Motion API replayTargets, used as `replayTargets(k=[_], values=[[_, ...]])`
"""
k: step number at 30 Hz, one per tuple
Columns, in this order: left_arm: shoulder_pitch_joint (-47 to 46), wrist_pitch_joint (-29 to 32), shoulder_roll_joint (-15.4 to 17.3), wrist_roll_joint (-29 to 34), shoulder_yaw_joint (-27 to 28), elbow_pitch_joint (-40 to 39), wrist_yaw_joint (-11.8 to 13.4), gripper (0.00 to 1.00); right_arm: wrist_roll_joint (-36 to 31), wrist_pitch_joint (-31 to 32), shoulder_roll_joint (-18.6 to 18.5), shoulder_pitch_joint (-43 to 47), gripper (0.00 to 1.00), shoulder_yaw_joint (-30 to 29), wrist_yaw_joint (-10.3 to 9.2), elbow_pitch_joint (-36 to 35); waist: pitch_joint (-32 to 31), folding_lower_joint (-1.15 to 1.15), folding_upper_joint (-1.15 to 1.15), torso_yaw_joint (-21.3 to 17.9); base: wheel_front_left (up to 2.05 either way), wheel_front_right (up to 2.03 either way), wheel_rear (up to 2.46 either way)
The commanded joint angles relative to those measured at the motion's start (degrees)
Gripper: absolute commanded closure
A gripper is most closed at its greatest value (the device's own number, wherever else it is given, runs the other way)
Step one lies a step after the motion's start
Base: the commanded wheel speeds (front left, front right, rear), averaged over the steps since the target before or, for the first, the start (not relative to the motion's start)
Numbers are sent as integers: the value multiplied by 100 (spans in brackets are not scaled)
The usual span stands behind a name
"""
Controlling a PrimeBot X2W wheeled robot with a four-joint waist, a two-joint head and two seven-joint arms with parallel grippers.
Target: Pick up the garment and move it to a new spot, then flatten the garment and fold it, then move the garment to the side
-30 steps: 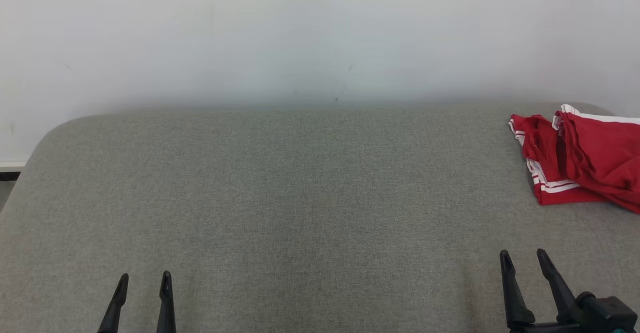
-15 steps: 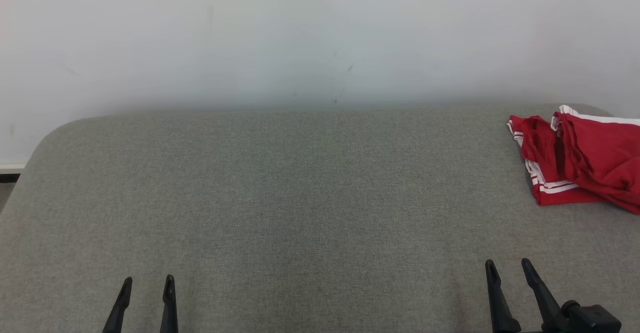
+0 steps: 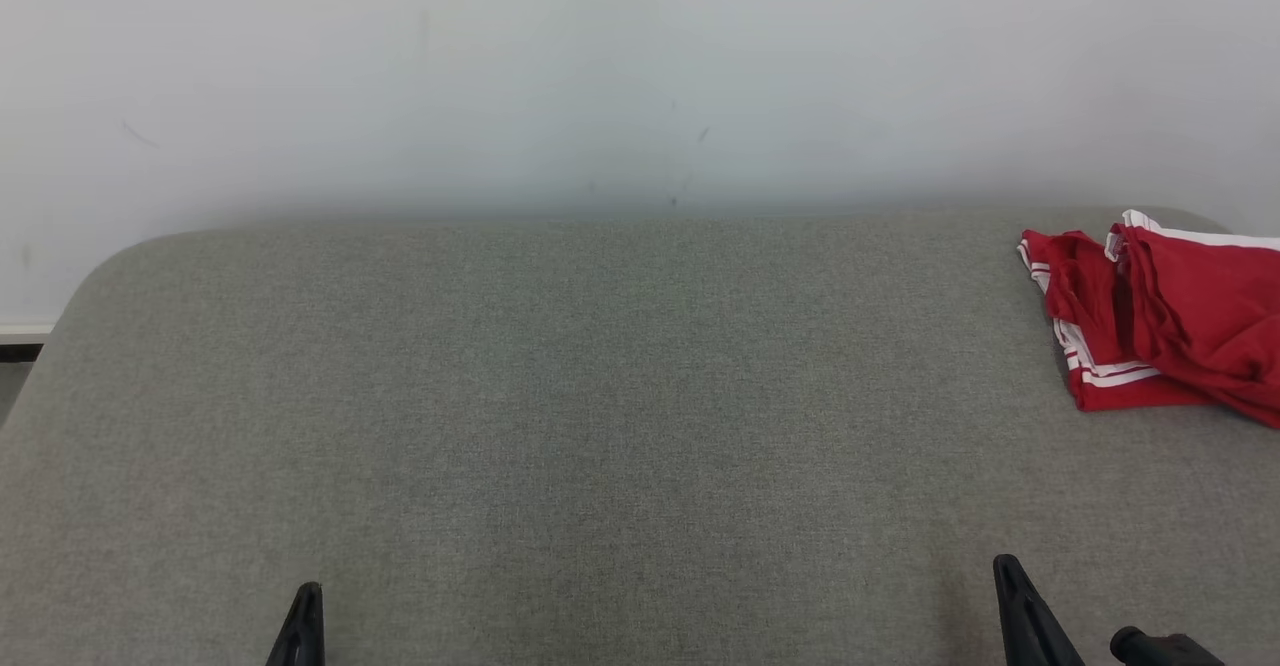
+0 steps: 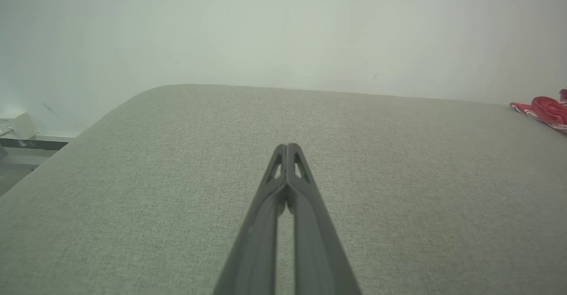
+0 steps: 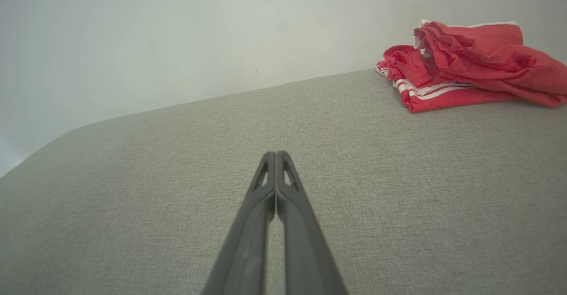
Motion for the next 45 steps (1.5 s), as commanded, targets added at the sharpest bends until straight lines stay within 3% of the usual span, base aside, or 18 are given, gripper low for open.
replayTargets(k=[1, 20, 45], values=[[-80, 33, 15, -157, 33, -59, 0, 100, 158, 13, -4, -84, 100, -28, 0, -87, 1, 0, 0, 0, 0, 0, 0], [-345, 539, -48, -2173, 137, 16, 2, 100, 1988, 493, 69, -351, 100, -257, -2, -81, 28, 0, 0, -6, 0, 0, 0], [-631, 1063, -113, -4238, 250, 112, 4, 100, 3848, 1002, 164, -617, 100, -511, -5, -80, 63, 0, 0, -13, 0, 0, 0]])
